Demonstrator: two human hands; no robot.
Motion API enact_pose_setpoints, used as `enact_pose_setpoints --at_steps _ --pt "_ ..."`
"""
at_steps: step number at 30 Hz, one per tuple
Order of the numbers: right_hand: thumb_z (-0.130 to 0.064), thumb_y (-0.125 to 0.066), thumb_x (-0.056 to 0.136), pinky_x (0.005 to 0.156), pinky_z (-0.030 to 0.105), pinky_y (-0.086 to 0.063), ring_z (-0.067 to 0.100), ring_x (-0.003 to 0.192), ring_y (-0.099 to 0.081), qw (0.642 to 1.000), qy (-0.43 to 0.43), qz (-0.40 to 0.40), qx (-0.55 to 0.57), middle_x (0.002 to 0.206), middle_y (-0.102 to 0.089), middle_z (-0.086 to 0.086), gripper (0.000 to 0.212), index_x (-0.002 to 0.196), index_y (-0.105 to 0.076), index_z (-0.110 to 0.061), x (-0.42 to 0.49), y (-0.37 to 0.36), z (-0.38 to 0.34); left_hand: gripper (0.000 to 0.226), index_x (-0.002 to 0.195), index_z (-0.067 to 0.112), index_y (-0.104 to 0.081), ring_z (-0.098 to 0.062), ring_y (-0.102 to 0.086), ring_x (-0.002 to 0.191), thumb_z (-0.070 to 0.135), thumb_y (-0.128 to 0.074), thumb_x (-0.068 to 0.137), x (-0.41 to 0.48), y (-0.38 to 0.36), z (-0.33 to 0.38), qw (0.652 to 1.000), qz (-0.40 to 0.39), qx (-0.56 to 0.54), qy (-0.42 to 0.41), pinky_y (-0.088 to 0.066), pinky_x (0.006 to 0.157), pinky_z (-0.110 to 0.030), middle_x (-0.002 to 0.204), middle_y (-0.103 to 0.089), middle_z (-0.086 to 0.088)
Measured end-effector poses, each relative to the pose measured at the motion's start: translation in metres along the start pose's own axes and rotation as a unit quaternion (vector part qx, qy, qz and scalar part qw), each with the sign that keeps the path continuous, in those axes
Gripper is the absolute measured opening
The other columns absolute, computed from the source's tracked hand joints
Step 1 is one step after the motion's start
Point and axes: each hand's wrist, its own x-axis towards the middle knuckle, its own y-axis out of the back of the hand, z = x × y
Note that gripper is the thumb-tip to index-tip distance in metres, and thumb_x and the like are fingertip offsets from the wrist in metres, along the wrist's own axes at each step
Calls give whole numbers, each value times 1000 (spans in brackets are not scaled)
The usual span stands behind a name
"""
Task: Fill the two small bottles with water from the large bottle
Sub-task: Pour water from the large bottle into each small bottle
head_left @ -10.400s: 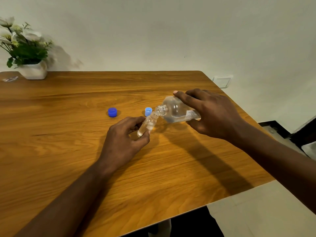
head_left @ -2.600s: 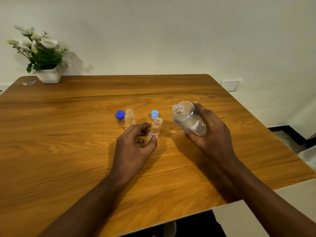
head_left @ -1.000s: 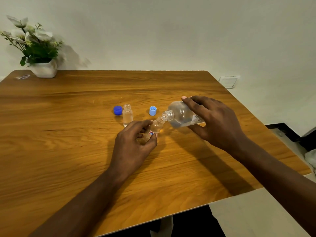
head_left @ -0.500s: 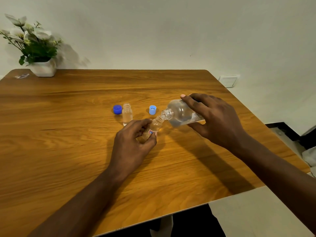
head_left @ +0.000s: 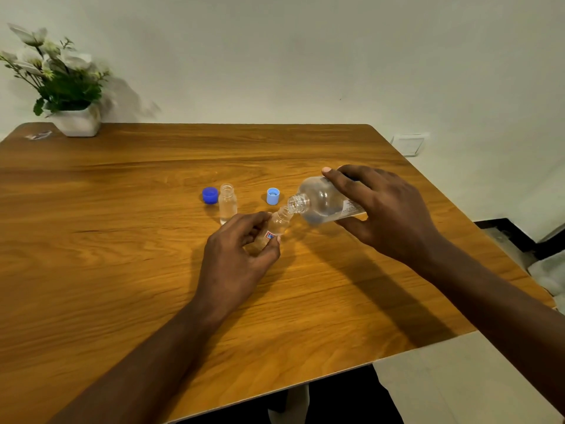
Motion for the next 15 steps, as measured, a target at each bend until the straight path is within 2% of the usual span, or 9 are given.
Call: enact_pose_setpoints --at_steps 10,15 --pt "-32 -77 78 85 42 -50 33 113 -59 1000 4 3 -2 128 -60 12 74 143 -45 -18 1 2 0 36 109 19 -68 -3 -64 89 21 -71 73 0 0 2 1000 0 -4 11 -55 80 -31 94 -66 12" --pt "-33 -77 79 85 41 -49 32 113 -59 1000 3 0 -4 129 -60 11 74 143 -44 -19 2 1 0 36 109 18 -68 -2 -64 89 21 -71 73 0 1 3 1000 -1 -5 14 -55 81 -28 95 -66 11"
